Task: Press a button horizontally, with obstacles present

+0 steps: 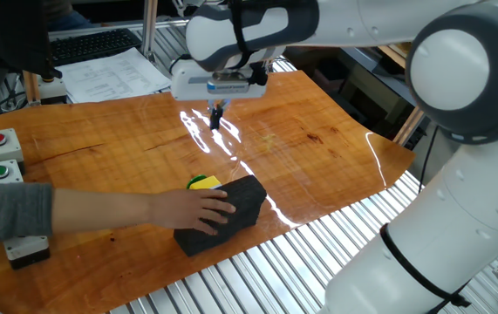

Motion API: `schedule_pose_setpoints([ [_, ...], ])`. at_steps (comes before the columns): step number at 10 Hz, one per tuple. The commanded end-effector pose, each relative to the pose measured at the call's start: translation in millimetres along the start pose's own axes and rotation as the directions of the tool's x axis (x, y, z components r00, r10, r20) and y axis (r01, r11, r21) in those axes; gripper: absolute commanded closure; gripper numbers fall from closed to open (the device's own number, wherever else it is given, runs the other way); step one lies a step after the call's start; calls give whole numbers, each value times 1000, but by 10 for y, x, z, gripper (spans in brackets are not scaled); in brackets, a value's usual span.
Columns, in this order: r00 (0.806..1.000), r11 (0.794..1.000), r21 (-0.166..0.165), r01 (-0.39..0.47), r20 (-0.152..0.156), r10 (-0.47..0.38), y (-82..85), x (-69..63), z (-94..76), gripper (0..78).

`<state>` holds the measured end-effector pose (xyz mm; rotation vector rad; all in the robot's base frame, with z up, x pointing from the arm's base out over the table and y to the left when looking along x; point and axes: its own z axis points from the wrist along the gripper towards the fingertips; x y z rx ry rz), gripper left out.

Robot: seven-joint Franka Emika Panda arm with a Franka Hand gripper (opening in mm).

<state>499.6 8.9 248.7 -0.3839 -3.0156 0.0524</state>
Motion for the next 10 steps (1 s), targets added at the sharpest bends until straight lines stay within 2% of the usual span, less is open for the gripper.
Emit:
schedule_pose_setpoints([
  [1,1000,1000,7,-14,4,14,183,-101,206,776],
  [6,999,999,9,-35,-15,35,393,-216,570,776],
  [10,999,999,8,-40,-17,40,473,-285,795,776],
])
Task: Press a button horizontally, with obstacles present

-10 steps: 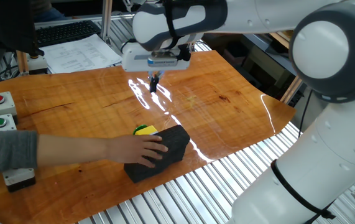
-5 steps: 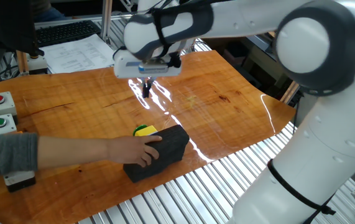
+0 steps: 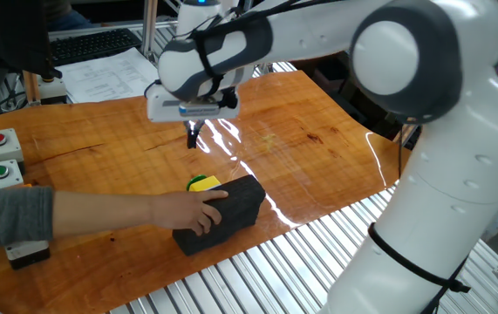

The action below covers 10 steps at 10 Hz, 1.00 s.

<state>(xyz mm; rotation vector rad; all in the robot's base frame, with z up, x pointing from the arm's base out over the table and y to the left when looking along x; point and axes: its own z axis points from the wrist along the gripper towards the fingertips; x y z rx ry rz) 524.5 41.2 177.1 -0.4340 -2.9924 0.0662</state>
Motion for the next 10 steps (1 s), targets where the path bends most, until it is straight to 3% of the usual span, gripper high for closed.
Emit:
schedule_pose_setpoints([
  [1,1000,1000,-2,-7,-1,7,85,-72,172,776],
  [8,1000,1000,-3,19,7,-19,99,-100,630,776],
  [10,1000,1000,-4,28,4,-28,90,-105,683,776],
])
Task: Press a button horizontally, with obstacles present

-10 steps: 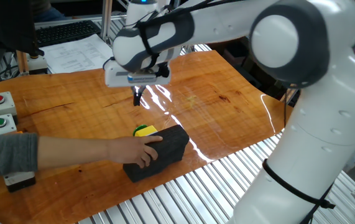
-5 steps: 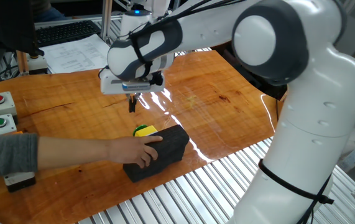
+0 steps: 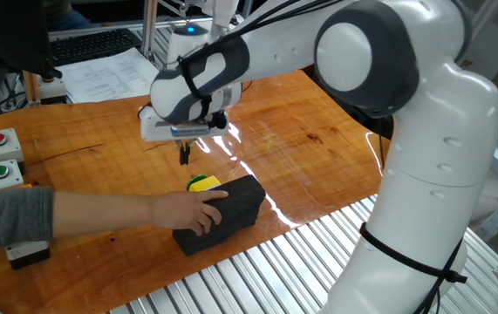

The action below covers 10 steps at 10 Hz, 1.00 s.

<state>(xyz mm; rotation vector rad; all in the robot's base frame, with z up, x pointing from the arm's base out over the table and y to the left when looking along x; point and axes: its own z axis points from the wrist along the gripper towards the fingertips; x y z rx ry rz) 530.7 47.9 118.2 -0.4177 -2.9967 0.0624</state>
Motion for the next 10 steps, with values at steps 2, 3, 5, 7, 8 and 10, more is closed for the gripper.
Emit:
schedule_pose_setpoints([
  [2,999,999,0,43,-3,-43,-48,-28,142,776],
  [3,997,997,-1,75,0,-75,-76,-104,161,776],
  [5,998,998,2,69,0,-69,-76,-104,161,776],
  [7,997,997,-5,75,-17,-75,-76,-104,161,776],
  [8,989,994,24,104,-109,-101,-76,-104,161,776],
  [10,986,992,48,113,-131,-106,-70,-97,206,776],
])
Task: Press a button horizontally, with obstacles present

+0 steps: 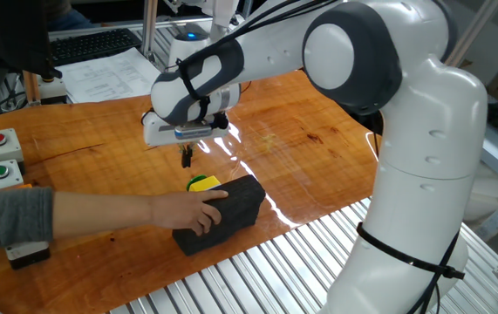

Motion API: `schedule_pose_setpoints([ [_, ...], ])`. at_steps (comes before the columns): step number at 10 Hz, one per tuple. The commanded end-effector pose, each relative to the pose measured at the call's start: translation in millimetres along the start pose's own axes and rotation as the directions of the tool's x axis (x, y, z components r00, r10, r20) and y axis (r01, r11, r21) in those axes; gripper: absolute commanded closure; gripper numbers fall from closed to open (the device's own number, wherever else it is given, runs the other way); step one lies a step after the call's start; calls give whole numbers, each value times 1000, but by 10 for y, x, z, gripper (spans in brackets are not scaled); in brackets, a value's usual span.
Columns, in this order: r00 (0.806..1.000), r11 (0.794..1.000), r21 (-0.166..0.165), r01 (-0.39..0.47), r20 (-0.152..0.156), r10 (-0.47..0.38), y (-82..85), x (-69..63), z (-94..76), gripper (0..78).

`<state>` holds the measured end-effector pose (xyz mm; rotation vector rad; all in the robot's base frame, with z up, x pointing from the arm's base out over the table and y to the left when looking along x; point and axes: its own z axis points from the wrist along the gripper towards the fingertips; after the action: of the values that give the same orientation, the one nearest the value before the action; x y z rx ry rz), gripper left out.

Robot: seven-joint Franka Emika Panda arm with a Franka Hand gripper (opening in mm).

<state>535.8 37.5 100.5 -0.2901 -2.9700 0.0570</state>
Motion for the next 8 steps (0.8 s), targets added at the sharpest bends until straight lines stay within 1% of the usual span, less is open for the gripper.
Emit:
schedule_pose_setpoints([
  [1,995,999,42,30,-97,-26,18,2,147,776],
  [2,993,999,46,28,-112,-23,20,4,172,776],
  [3,990,998,52,25,-139,-17,19,9,173,776],
  [4,989,998,62,25,-150,-15,14,29,182,776],
  [7,987,997,71,30,-161,-19,-6,103,223,776],
  [8,984,997,73,32,-176,-19,-9,110,226,776],
])
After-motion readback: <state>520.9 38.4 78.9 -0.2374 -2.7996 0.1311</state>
